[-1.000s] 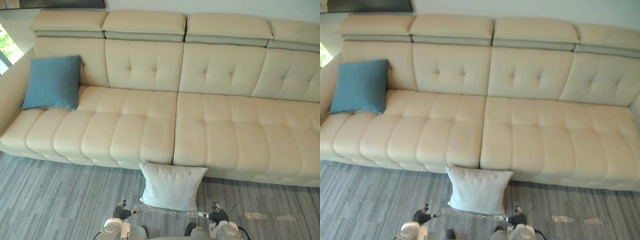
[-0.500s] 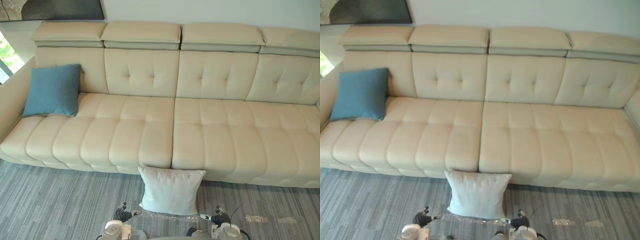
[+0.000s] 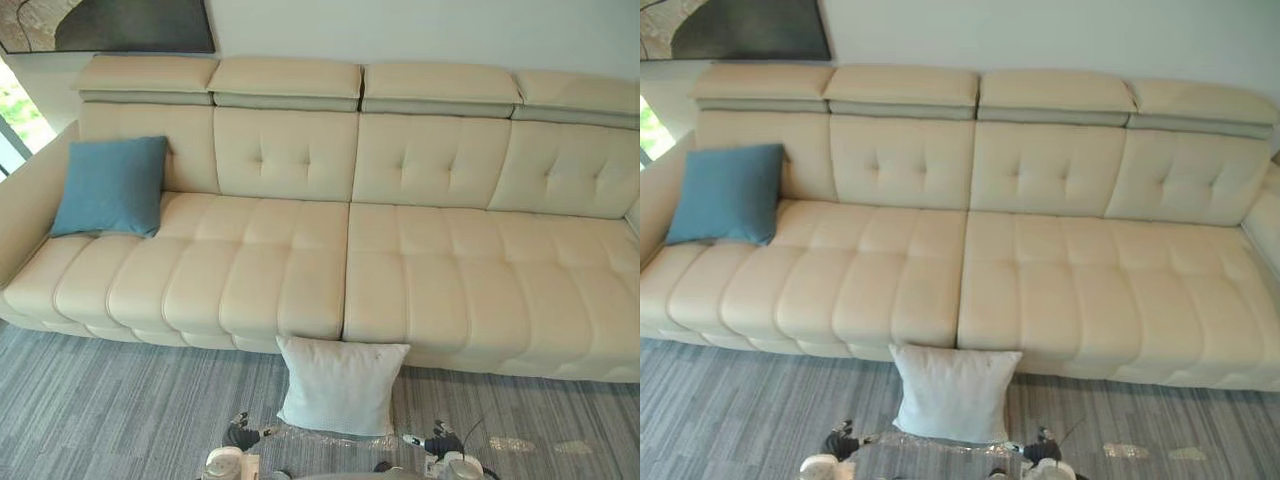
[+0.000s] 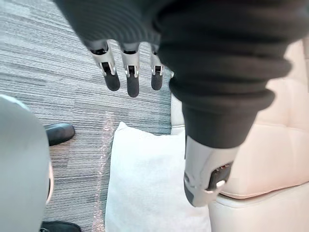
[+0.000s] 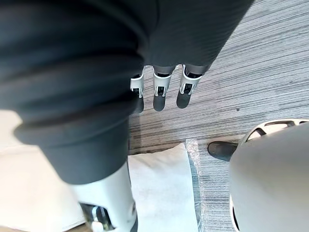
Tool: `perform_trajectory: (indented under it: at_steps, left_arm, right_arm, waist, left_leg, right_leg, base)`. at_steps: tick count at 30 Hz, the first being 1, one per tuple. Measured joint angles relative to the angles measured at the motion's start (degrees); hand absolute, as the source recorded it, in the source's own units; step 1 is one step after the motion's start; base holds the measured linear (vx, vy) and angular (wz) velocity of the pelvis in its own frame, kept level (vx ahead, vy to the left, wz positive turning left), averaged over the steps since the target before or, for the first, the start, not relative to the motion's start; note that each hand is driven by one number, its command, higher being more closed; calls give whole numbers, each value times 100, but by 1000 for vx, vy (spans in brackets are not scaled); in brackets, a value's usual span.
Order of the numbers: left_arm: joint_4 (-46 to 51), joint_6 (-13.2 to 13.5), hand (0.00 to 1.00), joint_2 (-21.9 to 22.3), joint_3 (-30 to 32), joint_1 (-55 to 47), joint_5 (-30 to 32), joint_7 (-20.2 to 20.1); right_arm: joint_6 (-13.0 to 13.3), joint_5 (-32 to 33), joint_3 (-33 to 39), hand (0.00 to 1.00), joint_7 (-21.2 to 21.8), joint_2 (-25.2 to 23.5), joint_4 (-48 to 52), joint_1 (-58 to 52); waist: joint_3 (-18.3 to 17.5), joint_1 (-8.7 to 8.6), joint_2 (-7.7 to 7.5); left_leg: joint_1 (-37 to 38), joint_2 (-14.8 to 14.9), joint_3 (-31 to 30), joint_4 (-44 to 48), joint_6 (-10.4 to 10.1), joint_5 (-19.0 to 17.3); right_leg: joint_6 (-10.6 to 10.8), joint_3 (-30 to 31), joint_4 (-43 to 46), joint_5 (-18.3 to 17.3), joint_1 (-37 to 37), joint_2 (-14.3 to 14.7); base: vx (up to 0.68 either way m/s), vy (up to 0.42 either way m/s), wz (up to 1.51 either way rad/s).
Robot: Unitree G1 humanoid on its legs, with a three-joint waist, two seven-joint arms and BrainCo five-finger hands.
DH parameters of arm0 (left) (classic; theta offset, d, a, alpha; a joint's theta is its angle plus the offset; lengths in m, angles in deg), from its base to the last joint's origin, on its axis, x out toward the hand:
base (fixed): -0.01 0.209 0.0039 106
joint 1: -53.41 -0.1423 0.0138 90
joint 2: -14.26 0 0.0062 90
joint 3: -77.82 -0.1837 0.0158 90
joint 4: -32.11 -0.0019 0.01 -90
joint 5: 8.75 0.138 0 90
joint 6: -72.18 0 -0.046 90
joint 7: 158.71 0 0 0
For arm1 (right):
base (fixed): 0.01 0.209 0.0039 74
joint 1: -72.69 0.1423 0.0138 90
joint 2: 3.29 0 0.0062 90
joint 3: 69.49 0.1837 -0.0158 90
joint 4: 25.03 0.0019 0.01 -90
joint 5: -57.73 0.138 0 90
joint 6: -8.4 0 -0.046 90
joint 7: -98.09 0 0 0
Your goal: Pick up cushions and gather them together orderly.
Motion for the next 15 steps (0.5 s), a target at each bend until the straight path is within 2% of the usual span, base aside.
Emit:
perform_trajectory:
  at_steps: [5,6,9,10,11,13,15]
  left_arm:
    - [13,-11,0,-116,184,18,-117,38]
    - [32,-11,0,-178,258,5,-127,89]
    - [313,0,0,-441,336,87,-239,222]
    - [416,25,0,-539,400,272,-346,270]
    - [447,28,0,-558,457,328,-375,278]
    - [580,104,0,-645,735,740,-586,373]
    - [670,153,0,-790,784,1050,-756,412]
  right_arm:
    - [-61,12,247,0,-167,29,225,-39]
    - [-65,13,242,0,-191,34,425,-38]
    - [-51,15,231,0,-259,77,832,206]
    - [-36,58,200,0,-313,149,953,364]
    - [-25,66,170,0,-326,186,961,427]
    - [29,113,4,0,-412,480,1137,850]
    - [116,124,-88,0,-441,686,1247,1154]
  waist:
    - [39,-133,-6]
    - [83,-142,13]
    - [373,-205,-73]
    - [534,-206,-146]
    - [574,-205,-156]
    - [905,-210,-110]
    - [1082,-223,-81]
  left_leg:
    - [-192,41,824,55,-20,14]
    - [-215,46,896,56,-24,13]
    - [-545,69,1248,436,-113,-56]
    - [-818,142,1369,856,-132,-204]
    - [-928,183,1410,1030,-95,-275]
    - [-1724,603,1556,2298,-5,-753]
    - [-2359,873,1638,3012,75,-976]
  right_leg:
    - [181,-582,453,-159,-293,-272]
    - [174,-719,697,-214,-466,-342]
    - [71,-841,1322,-337,-953,-594]
    - [-40,-852,1593,-406,-1176,-694]
    - [-70,-847,1667,-426,-1247,-716]
    - [-248,-844,2201,-574,-1783,-775]
    - [-357,-814,2666,-765,-2354,-836]
  base:
    - [29,45,11]
    - [53,37,-21]
    - [-4,8,-18]
    - [-65,-14,-9]
    - [-78,-35,-11]
    - [-118,-56,-16]
    - [-141,-71,-14]
